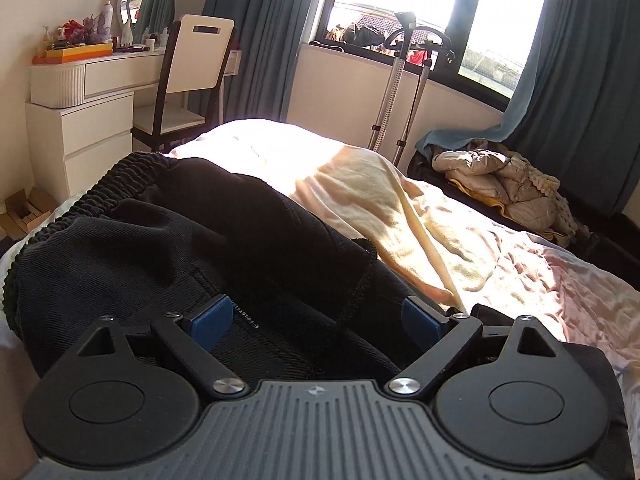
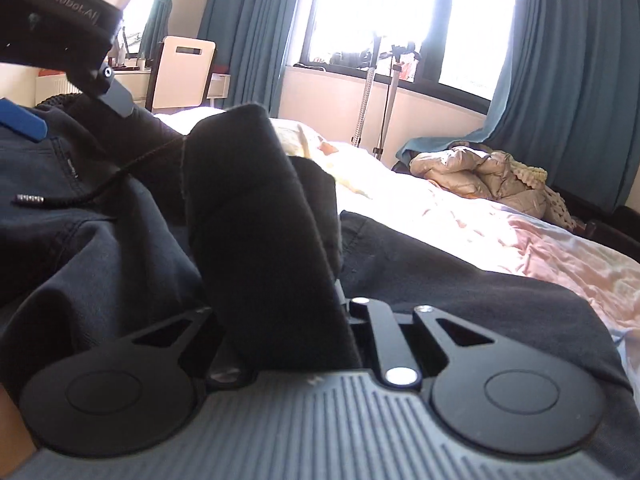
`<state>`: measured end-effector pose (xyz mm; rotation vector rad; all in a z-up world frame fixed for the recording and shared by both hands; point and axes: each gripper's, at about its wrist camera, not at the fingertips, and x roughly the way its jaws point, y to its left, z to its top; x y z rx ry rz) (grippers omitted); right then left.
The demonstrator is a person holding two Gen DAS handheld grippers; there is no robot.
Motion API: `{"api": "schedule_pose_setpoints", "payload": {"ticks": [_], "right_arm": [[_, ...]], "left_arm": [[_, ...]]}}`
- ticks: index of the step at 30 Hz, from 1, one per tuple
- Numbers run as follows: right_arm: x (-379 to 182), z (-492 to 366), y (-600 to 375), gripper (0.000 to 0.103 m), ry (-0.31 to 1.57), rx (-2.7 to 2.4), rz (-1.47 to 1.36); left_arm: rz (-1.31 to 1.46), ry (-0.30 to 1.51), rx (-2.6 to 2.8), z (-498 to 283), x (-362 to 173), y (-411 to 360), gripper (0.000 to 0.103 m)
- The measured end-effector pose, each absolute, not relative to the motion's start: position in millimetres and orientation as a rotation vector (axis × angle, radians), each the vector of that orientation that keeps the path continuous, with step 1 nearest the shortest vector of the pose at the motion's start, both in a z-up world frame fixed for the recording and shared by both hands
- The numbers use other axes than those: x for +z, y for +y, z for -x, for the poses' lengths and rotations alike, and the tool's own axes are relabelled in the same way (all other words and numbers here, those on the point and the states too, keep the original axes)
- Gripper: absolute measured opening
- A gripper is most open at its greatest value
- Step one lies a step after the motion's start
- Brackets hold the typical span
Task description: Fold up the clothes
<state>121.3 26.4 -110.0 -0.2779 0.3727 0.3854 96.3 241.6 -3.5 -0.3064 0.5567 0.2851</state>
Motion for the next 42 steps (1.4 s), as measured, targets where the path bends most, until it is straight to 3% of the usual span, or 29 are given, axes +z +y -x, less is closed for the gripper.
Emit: {"api": "schedule_pose_setpoints", "payload": {"ticks": [8, 12, 15, 19, 22, 31, 38, 42], "right_arm": [[-98.9, -108.4, 39.4, 0.014, 0.33, 0.436, 0.337], [-109.2, -106.5, 41.2, 0.019, 0.371, 0.455, 0.336], [-100.2, -105.3, 34.3, 0.03, 0.395, 0.478, 0.281], [-86.5, -84.3, 13.1, 0.063, 0.45, 0.58, 0.234], [-78.1, -59.6, -15.4, 0.071, 0.494, 0.648, 0.22], [-45.6, -32.7, -129.5, 0.072, 0.49, 0.428, 0.044], [-80.5, -59.2, -188.1, 0.072, 0.53, 0.202, -0.194], [-95.4, -67.9, -186.6, 0.071, 0.581, 0.229, -0.178]], "left_arm": [[0.255, 0.564, 0.242, -100.9, -4.2, 227.3, 0.093], [0.28, 0.551, 0.235, -98.0, -6.9, 230.1, 0.093], [0.292, 0.506, 0.208, -94.8, -6.6, 230.2, 0.093], [0.237, 0.461, 0.132, -92.9, -10.3, 218.6, 0.093], [0.191, 0.468, 0.086, -94.9, -14.0, 207.5, 0.093], [0.186, 0.536, -0.093, -90.9, -22.8, 183.0, 0.088], [0.168, 0.583, -0.141, -82.3, -26.8, 165.9, 0.077], [0.168, 0.584, -0.147, -79.2, -24.4, 160.2, 0.072]]}}
